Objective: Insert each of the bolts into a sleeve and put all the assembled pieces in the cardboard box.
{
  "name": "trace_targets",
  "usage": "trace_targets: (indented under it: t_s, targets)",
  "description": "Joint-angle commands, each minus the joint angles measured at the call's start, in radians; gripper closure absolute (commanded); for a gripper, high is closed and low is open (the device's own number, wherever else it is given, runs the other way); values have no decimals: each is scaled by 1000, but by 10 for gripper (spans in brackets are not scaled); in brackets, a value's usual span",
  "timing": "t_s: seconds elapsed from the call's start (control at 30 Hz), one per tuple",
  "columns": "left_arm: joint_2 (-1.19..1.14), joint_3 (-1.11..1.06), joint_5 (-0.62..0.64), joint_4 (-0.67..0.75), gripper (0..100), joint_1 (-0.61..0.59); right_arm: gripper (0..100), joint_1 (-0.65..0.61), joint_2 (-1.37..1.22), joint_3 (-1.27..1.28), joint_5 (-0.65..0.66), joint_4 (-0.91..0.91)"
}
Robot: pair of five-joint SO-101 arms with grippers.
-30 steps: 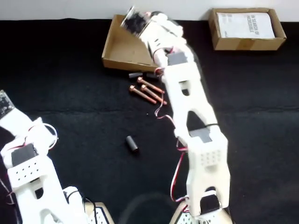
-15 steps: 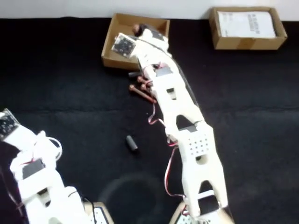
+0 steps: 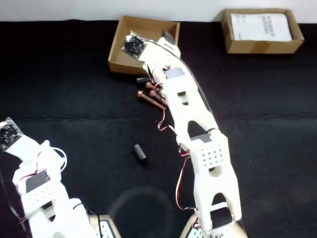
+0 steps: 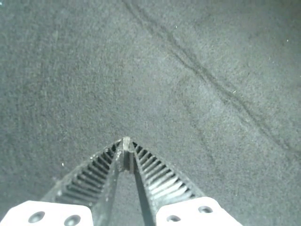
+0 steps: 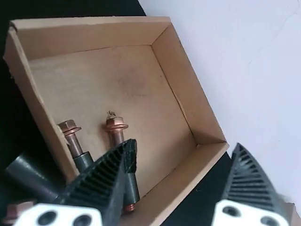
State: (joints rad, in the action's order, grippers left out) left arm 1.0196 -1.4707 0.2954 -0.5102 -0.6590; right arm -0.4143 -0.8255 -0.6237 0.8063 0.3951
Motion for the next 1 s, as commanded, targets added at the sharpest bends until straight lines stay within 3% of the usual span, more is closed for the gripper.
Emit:
trace_targets:
  t_s: [0.0, 0.1, 0.3, 0.43, 0.63, 0.97]
  targets:
    - [13, 4, -6, 14, 987, -5, 706, 4, 165, -61, 6, 107]
    - [8, 4, -6, 14, 987, -5, 706, -7, 278, -61, -41, 325]
    - [8, -21, -6, 17, 987, -4, 706, -39, 483, -61, -376, 725]
    - [15, -51, -6, 18, 987, 19, 706, -59, 535, -61, -463, 895]
    - [15, -51, -6, 20, 987, 35, 706, -77, 518, -50, -451, 1026]
    - [15, -53, -6, 20, 987, -1, 706, -87, 282, -62, -184, 1012]
